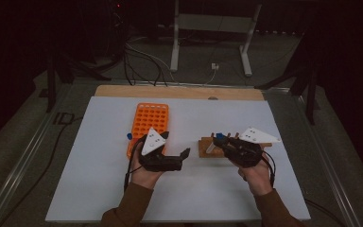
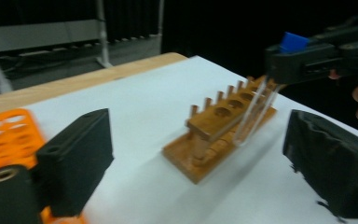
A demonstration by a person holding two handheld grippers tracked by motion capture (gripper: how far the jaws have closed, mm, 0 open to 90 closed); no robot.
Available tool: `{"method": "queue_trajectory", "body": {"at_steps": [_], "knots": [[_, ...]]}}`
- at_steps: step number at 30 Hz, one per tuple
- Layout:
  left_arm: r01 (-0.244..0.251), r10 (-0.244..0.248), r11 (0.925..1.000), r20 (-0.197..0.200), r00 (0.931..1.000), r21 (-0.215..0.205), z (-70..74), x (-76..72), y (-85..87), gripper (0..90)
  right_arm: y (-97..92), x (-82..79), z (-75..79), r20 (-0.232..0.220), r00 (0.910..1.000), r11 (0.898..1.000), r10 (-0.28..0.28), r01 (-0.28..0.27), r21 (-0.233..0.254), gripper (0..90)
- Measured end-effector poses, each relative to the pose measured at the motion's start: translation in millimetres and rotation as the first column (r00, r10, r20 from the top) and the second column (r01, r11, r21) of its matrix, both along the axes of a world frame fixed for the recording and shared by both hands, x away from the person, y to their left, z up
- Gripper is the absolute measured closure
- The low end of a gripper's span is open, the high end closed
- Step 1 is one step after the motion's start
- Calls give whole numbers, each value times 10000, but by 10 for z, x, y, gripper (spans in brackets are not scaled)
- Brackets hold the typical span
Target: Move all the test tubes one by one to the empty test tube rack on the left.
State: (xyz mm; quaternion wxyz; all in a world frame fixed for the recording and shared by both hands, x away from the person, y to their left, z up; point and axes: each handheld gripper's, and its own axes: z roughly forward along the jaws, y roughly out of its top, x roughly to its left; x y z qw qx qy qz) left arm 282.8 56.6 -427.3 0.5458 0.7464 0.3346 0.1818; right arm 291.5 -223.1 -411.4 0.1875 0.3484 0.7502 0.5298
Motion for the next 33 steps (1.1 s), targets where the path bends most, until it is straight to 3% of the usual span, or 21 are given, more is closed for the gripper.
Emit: {"method": "queue_trajectory", "body": {"at_steps": [2, 6, 11, 22, 33], "knots": [[166, -169, 9988, 69, 9998, 469, -23, -10, -112, 136, 36, -10, -12, -78, 9998, 9999, 162, -162, -14, 763], [605, -599, 9934, -89, 9982, 976, -92, -2, -314, 174, 124, -28, -50, -227, 9989, 9989, 416, -420, -195, 763], [849, -853, 9871, -29, 9964, 1358, -155, -12, -492, 342, 185, -54, -55, -272, 9978, 9978, 603, -611, -272, 762], [907, -925, 9850, 56, 9957, 1467, -183, -12, -607, 663, 214, -66, -57, -345, 9964, 9967, 770, -778, -219, 762], [1189, -1248, 9828, 338, 9916, 1416, -179, -41, -616, 778, 220, -56, -68, -448, 9948, 9957, 910, -918, -155, 760]]}}
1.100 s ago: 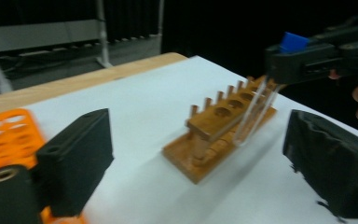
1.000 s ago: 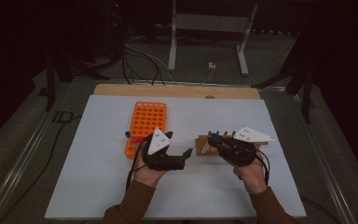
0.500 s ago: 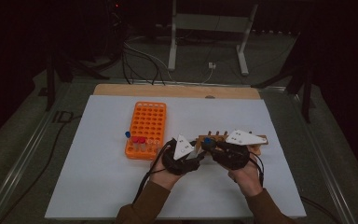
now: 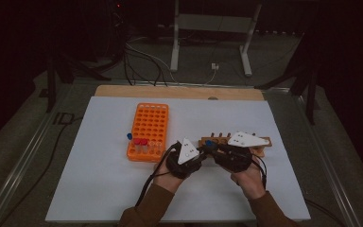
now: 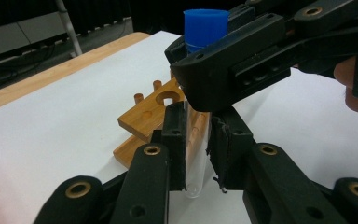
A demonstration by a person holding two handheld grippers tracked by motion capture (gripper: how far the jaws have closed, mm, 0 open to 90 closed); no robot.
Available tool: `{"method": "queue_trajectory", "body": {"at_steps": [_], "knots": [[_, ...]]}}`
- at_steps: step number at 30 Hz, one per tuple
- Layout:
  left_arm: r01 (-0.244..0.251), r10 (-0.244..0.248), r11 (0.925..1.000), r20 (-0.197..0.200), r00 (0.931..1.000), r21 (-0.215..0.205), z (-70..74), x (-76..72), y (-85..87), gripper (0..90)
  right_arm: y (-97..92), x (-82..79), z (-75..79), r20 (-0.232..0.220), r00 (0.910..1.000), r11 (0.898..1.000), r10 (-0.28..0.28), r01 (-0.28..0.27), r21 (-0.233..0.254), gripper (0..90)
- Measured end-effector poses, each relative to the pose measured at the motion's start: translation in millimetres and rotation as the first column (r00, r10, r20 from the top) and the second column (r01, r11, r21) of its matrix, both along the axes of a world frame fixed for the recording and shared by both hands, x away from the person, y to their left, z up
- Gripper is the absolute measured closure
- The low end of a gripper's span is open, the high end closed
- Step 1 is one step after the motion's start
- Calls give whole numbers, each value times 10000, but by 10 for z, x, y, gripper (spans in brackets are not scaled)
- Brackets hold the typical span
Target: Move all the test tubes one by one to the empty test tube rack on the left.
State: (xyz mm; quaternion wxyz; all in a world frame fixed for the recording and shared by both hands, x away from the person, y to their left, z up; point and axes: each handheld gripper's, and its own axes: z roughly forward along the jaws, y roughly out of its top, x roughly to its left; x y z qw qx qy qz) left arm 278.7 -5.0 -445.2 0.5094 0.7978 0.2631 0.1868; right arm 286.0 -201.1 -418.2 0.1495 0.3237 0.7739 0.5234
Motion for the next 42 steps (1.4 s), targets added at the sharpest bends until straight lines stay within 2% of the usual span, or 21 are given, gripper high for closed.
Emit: {"method": "queue_trajectory", "body": {"at_steps": [1, 3, 9, 12, 15, 22, 27, 33, 42], "knots": [[-9, 9, 10000, 26, 10000, -8, 5, -3, 5, 779, -6, 0, 4, -12, 10000, 10000, 5, -5, 50, 753], [-48, 49, 10000, 60, 10000, -54, 13, -4, 21, 781, -28, 7, 15, 23, 10000, 9999, -47, 47, 166, 680], [-448, 449, 9987, 53, 9990, -256, 41, 22, 154, 781, -219, 43, 117, 166, 9994, 9969, -307, 294, 729, 382], [-701, 701, 9964, 0, 9975, -471, 55, 30, 254, 781, -310, 57, 158, 361, 9958, 9946, -840, 815, 649, 294], [-927, 931, 9942, 33, 9957, -544, 69, 25, 360, 781, -370, 78, 156, 365, 9934, 9928, -1086, 1065, 556, 219], [-1533, 1541, 9852, 52, 9880, -763, 110, -5, 672, 781, -511, 138, 101, 140, 9864, 9855, -1635, 1626, 492, 151], [-1825, 1848, 9780, 135, 9827, -1013, 144, -34, 911, 781, -580, 155, 68, 5, 9863, 9846, -1651, 1648, 582, 90], [-2207, 2234, 9677, 85, 9747, -1215, 154, -89, 1195, 781, -614, 169, 34, -78, 9811, 9804, -1935, 1936, 353, 8], [-2549, 2590, 9550, 80, 9658, -1515, 143, -150, 1495, 779, -646, 162, 21, -73, 9754, 9749, -2203, 2205, 316, 0]]}}
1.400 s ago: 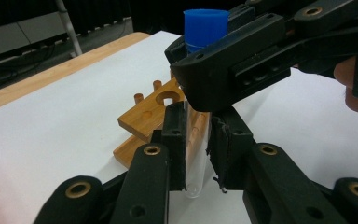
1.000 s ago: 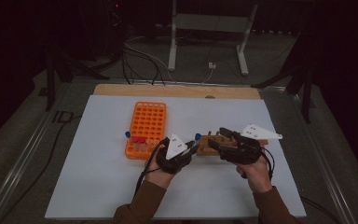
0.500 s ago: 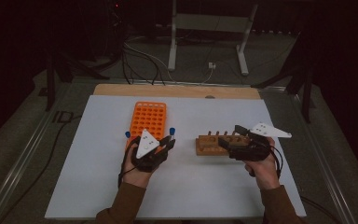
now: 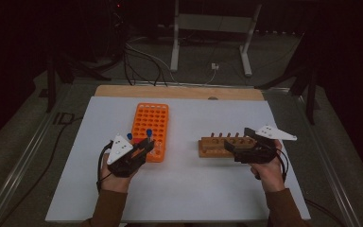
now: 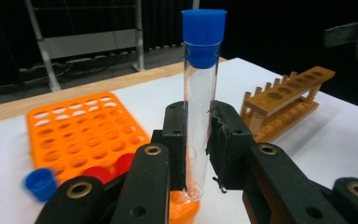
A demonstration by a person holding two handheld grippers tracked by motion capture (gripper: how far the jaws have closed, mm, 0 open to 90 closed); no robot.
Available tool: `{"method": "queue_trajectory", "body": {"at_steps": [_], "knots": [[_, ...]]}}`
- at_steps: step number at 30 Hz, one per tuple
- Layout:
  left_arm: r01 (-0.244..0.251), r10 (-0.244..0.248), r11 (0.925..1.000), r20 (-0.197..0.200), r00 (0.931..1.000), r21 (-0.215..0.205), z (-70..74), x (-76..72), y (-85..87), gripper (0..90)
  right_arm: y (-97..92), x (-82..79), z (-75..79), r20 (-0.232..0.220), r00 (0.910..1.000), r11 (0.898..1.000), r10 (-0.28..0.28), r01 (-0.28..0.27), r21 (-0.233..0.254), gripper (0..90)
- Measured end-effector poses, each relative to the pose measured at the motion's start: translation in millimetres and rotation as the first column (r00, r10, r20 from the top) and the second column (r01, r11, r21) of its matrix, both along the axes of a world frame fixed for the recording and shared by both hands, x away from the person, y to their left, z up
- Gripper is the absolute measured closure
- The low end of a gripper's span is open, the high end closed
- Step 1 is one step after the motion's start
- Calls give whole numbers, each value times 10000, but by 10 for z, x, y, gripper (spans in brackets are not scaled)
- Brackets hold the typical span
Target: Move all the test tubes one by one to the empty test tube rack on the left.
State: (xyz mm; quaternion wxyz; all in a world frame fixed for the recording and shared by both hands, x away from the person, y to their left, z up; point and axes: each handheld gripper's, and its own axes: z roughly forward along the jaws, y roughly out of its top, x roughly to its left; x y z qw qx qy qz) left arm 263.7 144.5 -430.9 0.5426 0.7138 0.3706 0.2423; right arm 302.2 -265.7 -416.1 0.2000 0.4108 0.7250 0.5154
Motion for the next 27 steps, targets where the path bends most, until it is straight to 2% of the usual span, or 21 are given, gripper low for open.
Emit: {"method": "queue_trajectory", "body": {"at_steps": [7, 12, 20, 27], "knots": [[-700, 701, 9974, 33, 9975, -172, 9, -4, 238, 779, -72, -9, 17, 185, 9995, 9995, -268, 266, 145, 0], [-1065, 1066, 9943, 56, 9943, -66, -10, 4, 345, 779, -71, -11, 10, 170, 9995, 9996, -277, 275, 102, 0], [-1374, 1373, 9905, -24, 9905, -76, -151, 63, 418, 779, -73, -14, 6, 194, 9994, 9996, -279, 277, 112, 0], [-1534, 1537, 9875, -52, 9881, 354, -270, 126, 392, 779, -66, -17, 4, 275, 9991, 9994, -324, 322, 106, 0]]}}
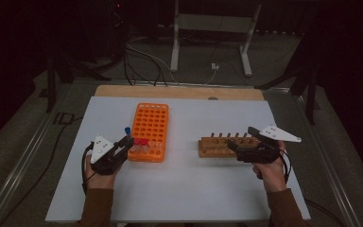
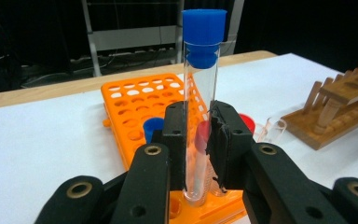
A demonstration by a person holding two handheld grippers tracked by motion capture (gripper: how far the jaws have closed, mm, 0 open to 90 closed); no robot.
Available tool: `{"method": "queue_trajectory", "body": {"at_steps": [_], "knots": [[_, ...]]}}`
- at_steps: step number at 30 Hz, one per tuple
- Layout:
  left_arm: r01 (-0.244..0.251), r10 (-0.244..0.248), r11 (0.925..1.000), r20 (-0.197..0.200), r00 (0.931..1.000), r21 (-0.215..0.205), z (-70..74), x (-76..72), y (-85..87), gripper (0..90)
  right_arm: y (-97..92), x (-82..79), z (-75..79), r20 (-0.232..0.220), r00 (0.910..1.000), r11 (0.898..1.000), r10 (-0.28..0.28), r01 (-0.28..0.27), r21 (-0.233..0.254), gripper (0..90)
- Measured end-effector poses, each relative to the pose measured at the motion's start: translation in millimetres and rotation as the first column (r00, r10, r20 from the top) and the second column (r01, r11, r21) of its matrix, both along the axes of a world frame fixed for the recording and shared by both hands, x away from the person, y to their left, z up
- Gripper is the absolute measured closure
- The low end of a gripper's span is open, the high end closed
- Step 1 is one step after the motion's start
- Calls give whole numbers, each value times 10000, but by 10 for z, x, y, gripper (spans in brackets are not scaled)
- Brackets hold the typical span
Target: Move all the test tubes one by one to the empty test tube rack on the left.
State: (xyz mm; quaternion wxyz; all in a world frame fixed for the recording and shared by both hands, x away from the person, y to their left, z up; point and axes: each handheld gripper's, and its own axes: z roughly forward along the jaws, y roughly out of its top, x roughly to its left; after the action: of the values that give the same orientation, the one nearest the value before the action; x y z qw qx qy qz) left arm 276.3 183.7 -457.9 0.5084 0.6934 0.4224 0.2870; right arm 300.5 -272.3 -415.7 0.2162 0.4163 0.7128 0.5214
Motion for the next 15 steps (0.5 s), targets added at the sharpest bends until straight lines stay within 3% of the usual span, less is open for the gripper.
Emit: {"method": "queue_trajectory", "body": {"at_steps": [5, 15], "knots": [[-248, 248, 9993, 19, 9997, 270, -76, 40, -16, 779, 6, 1, -7, 10, 10000, 10000, 2, -2, -12, 0], [-491, 496, 9983, -157, 9986, 302, -181, 78, -2, 779, 15, 2, -18, 2, 10000, 10000, 6, -6, -43, 0]]}}
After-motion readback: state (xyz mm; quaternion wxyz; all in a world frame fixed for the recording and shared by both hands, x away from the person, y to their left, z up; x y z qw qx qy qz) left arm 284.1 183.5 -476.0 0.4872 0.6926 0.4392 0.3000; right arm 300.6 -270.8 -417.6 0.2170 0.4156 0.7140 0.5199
